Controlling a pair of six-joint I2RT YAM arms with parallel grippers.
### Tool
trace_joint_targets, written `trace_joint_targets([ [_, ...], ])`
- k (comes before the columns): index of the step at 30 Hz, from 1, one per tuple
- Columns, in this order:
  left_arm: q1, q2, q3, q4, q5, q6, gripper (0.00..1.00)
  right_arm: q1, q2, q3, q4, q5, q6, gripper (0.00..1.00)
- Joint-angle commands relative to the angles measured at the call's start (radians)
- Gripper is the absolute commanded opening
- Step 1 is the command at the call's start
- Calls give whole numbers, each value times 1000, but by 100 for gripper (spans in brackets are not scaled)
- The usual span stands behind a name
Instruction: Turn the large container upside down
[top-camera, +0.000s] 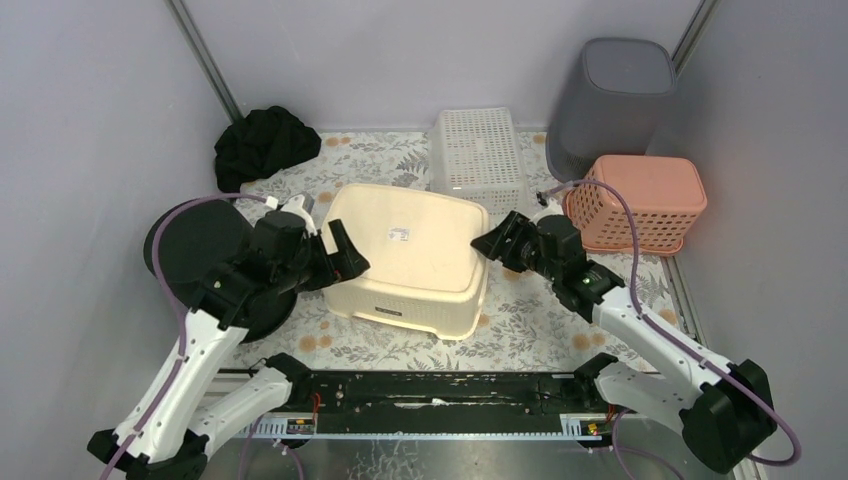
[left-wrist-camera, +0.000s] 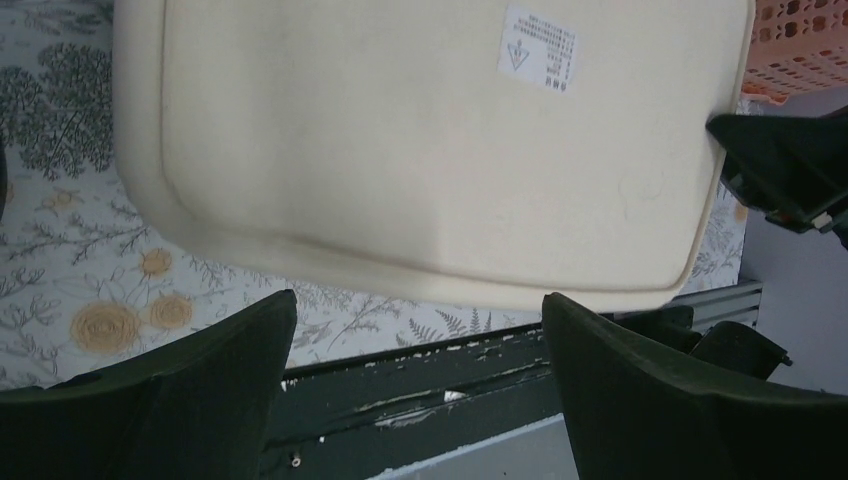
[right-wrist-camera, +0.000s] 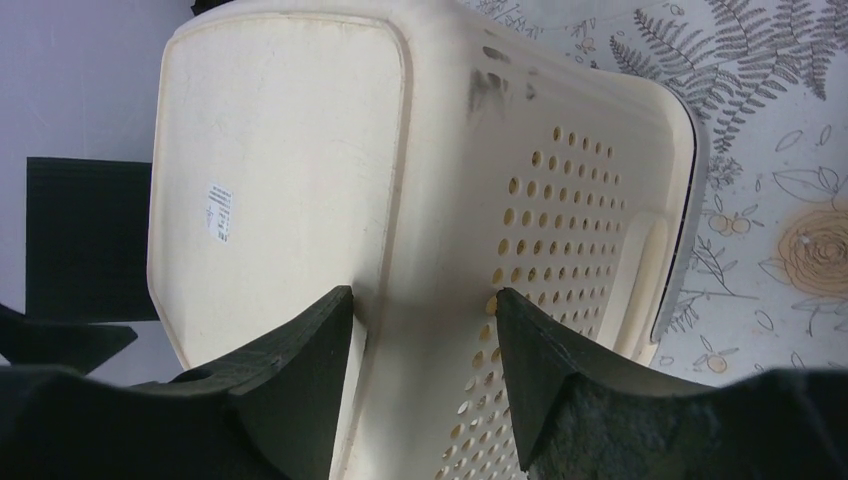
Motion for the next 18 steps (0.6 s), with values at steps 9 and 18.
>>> trace_joint_targets([
  [9, 1, -43, -252, 96, -19, -95, 100, 9, 111, -14, -37, 23, -69, 62],
  [18, 89, 231, -193, 451, -210, -84, 100, 31, 190, 9, 6, -98, -108, 58],
])
